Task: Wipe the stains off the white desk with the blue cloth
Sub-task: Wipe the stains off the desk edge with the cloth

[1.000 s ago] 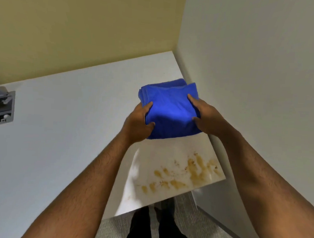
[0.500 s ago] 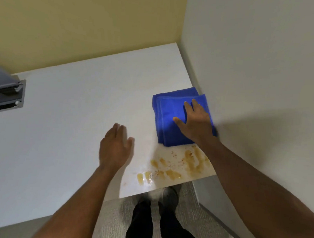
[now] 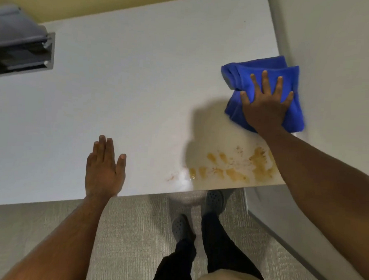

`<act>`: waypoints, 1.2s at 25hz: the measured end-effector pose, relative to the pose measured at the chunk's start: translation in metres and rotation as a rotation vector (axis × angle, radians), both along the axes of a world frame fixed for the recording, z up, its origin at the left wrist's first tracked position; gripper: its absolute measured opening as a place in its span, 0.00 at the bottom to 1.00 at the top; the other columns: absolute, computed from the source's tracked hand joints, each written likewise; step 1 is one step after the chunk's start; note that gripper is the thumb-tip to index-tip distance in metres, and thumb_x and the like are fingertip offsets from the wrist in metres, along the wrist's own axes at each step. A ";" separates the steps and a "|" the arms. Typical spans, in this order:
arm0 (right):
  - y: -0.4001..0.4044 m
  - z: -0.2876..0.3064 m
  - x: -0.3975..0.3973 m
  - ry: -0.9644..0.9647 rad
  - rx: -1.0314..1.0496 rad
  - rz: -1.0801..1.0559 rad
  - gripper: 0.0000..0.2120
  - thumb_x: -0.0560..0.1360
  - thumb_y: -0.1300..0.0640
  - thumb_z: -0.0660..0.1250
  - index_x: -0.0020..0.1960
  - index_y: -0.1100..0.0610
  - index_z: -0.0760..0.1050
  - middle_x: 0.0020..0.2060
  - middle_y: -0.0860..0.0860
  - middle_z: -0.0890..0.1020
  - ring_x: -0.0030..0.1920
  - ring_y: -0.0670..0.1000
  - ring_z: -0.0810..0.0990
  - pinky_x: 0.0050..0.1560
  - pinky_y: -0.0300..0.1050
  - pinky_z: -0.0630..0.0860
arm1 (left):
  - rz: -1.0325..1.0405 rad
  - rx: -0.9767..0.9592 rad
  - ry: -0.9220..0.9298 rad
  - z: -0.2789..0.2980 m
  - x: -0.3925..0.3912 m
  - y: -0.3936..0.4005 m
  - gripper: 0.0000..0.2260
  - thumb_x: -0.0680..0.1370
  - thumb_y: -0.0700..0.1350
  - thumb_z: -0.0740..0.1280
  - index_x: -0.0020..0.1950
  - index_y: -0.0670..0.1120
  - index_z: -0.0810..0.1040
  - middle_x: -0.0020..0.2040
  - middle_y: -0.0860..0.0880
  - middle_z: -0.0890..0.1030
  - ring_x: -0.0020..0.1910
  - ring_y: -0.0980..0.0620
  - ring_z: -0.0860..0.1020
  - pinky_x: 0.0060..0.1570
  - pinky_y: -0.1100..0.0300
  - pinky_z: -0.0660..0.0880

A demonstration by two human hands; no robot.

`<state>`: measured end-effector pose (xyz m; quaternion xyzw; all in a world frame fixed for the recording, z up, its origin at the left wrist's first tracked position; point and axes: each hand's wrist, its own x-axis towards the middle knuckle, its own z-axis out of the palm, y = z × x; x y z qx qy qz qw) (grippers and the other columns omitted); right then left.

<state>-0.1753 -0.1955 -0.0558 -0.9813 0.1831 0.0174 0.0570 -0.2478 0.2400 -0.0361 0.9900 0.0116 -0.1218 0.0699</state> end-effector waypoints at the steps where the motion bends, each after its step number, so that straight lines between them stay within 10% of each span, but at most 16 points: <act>1: -0.001 -0.003 0.000 -0.023 -0.014 -0.001 0.28 0.80 0.36 0.41 0.76 0.45 0.55 0.77 0.49 0.60 0.76 0.61 0.55 0.71 0.69 0.52 | -0.012 0.007 -0.006 -0.003 -0.002 0.004 0.32 0.81 0.59 0.44 0.80 0.41 0.50 0.81 0.42 0.49 0.80 0.44 0.48 0.77 0.46 0.49; 9: -0.012 -0.005 -0.031 -0.064 0.167 0.462 0.25 0.80 0.53 0.58 0.76 0.55 0.57 0.76 0.55 0.62 0.75 0.58 0.59 0.73 0.59 0.57 | -0.030 -0.033 -0.123 -0.019 -0.005 0.012 0.31 0.82 0.59 0.44 0.80 0.41 0.52 0.81 0.43 0.53 0.80 0.45 0.52 0.76 0.46 0.53; 13: -0.017 0.003 0.002 -0.115 0.145 0.029 0.25 0.81 0.53 0.57 0.76 0.59 0.57 0.76 0.57 0.60 0.76 0.59 0.58 0.74 0.59 0.55 | -0.057 -0.007 -0.178 -0.029 0.000 0.017 0.31 0.82 0.60 0.44 0.79 0.42 0.53 0.80 0.42 0.56 0.79 0.43 0.55 0.75 0.45 0.55; 18: 0.012 -0.002 -0.048 -0.058 0.228 0.410 0.25 0.81 0.58 0.59 0.75 0.60 0.58 0.75 0.59 0.60 0.75 0.61 0.58 0.74 0.56 0.55 | -0.099 -0.001 -0.177 -0.022 -0.001 0.016 0.31 0.82 0.59 0.43 0.79 0.40 0.53 0.80 0.40 0.55 0.79 0.41 0.54 0.75 0.44 0.55; 30: -0.025 0.016 -0.124 -0.082 0.353 0.017 0.25 0.81 0.55 0.58 0.76 0.57 0.55 0.76 0.57 0.61 0.76 0.57 0.57 0.75 0.57 0.56 | -0.117 -0.019 -0.233 -0.027 0.000 0.017 0.30 0.82 0.57 0.47 0.78 0.39 0.52 0.80 0.39 0.56 0.78 0.39 0.54 0.74 0.41 0.55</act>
